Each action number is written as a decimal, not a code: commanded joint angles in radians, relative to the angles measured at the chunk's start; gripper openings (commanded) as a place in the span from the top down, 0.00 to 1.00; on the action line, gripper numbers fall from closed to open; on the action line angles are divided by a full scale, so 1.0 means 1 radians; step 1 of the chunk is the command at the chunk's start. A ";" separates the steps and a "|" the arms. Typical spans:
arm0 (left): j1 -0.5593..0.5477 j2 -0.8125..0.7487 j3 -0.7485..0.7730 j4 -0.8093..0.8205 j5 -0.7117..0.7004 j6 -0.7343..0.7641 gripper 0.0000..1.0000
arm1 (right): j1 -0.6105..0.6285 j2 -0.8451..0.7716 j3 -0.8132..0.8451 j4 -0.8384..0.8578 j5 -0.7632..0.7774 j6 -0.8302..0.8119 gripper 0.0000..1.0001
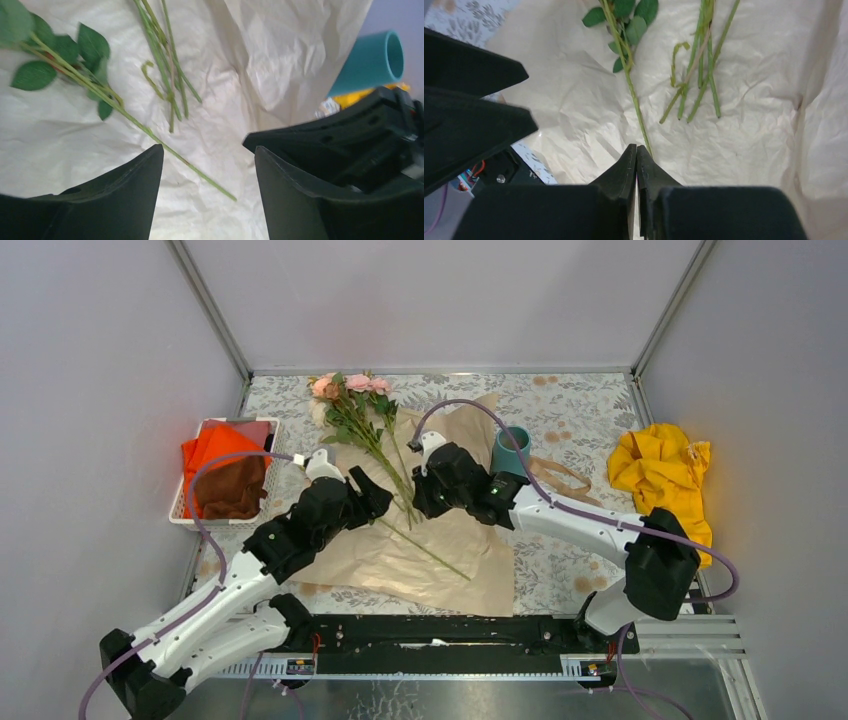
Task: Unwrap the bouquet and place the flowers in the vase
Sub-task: Pick up the fake flower from the wrapping paper.
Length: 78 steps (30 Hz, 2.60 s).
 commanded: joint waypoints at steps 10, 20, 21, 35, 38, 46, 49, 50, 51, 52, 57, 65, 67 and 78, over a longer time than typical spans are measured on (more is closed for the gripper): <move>0.011 0.003 -0.009 0.048 0.126 -0.026 0.22 | 0.025 0.136 -0.106 -0.122 -0.054 -0.020 0.58; 0.015 0.024 -0.027 0.068 0.147 -0.019 0.21 | 0.094 0.250 -0.089 -0.177 0.063 -0.053 0.58; 0.016 0.023 -0.030 0.069 0.146 -0.019 0.21 | 0.098 0.257 -0.094 -0.175 0.063 -0.054 0.58; 0.043 -0.006 -0.065 0.078 0.190 -0.079 0.19 | 0.164 0.298 -0.113 -0.162 0.153 -0.007 1.00; 0.058 -0.010 -0.107 0.116 0.240 -0.124 0.19 | 0.164 0.225 -0.105 -0.157 0.162 0.006 1.00; 0.109 0.026 -0.198 0.252 0.369 -0.176 0.20 | 0.164 0.053 -0.084 -0.124 0.063 0.036 1.00; 0.112 0.059 -0.212 0.296 0.407 -0.180 0.21 | 0.164 0.018 -0.074 -0.121 0.039 0.039 1.00; 0.112 0.068 -0.218 0.313 0.417 -0.181 0.21 | 0.164 0.010 -0.069 -0.121 0.032 0.039 1.00; 0.113 0.077 -0.219 0.325 0.422 -0.182 0.21 | 0.164 0.005 -0.066 -0.120 0.028 0.039 1.00; 0.113 0.085 -0.217 0.327 0.424 -0.184 0.22 | 0.164 -0.001 -0.064 -0.120 0.027 0.039 1.00; 0.148 -0.003 -0.118 0.124 0.312 -0.098 0.24 | 0.164 -0.006 -0.077 -0.122 0.054 0.038 1.00; 0.167 -0.177 0.015 -0.048 0.186 -0.078 0.21 | 0.164 0.063 -0.110 -0.069 0.044 0.046 1.00; 0.167 -0.172 0.004 -0.049 0.194 -0.087 0.21 | 0.164 0.069 -0.101 -0.066 0.044 0.046 1.00; 0.168 0.001 -0.155 0.045 0.313 -0.170 0.20 | 0.164 0.027 -0.062 -0.091 0.061 0.033 1.00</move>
